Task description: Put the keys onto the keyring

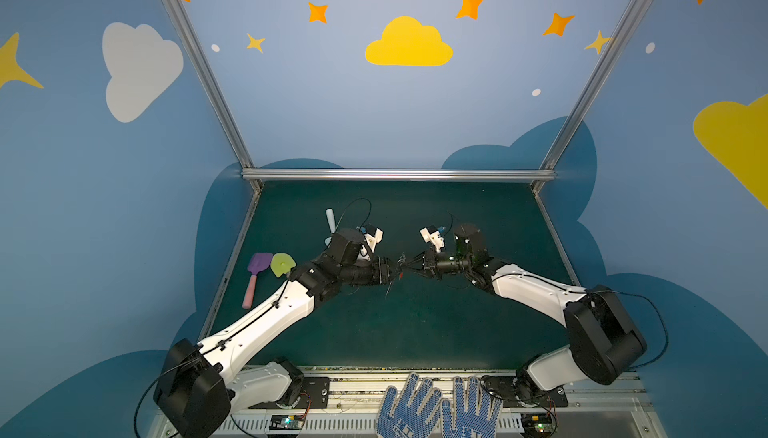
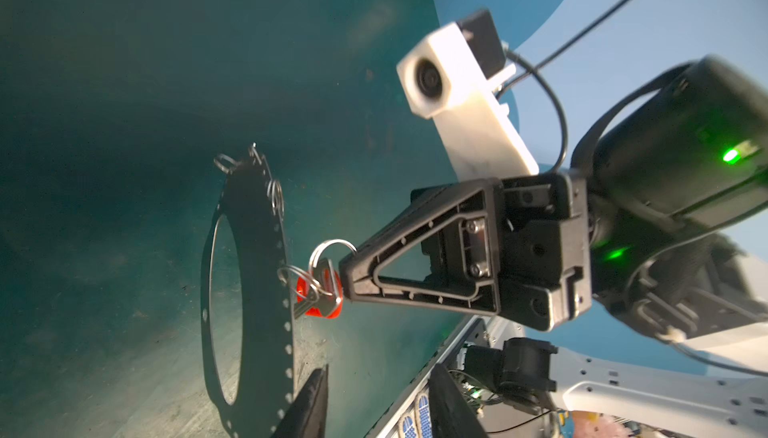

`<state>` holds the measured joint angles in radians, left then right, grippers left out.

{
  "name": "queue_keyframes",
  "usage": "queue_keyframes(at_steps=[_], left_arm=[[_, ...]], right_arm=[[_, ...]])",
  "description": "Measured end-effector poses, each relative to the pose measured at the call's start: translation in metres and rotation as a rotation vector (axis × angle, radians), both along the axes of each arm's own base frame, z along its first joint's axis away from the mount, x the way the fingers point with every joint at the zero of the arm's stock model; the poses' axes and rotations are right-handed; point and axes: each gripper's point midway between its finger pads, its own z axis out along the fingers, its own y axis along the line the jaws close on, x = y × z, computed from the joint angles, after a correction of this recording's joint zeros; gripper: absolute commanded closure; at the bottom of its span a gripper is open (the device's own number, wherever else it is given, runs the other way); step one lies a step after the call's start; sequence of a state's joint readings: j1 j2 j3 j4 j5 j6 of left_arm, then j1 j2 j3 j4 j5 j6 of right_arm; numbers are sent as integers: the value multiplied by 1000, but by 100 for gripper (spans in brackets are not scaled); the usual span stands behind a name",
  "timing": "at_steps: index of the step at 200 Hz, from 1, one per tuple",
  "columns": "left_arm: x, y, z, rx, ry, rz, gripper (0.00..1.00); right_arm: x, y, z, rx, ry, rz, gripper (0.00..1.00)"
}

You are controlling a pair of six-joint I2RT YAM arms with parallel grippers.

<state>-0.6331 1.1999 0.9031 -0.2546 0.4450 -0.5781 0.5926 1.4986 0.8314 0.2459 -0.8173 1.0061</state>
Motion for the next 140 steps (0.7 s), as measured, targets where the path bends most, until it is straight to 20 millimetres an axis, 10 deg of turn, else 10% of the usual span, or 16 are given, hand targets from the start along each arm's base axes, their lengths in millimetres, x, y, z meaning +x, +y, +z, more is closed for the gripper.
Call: queue_keyframes(at_steps=[140], left_arm=[[24, -5, 10, -133, 94, -42, 64]], right_arm=[[-25, -24, 30, -410, -465, 308, 100]])
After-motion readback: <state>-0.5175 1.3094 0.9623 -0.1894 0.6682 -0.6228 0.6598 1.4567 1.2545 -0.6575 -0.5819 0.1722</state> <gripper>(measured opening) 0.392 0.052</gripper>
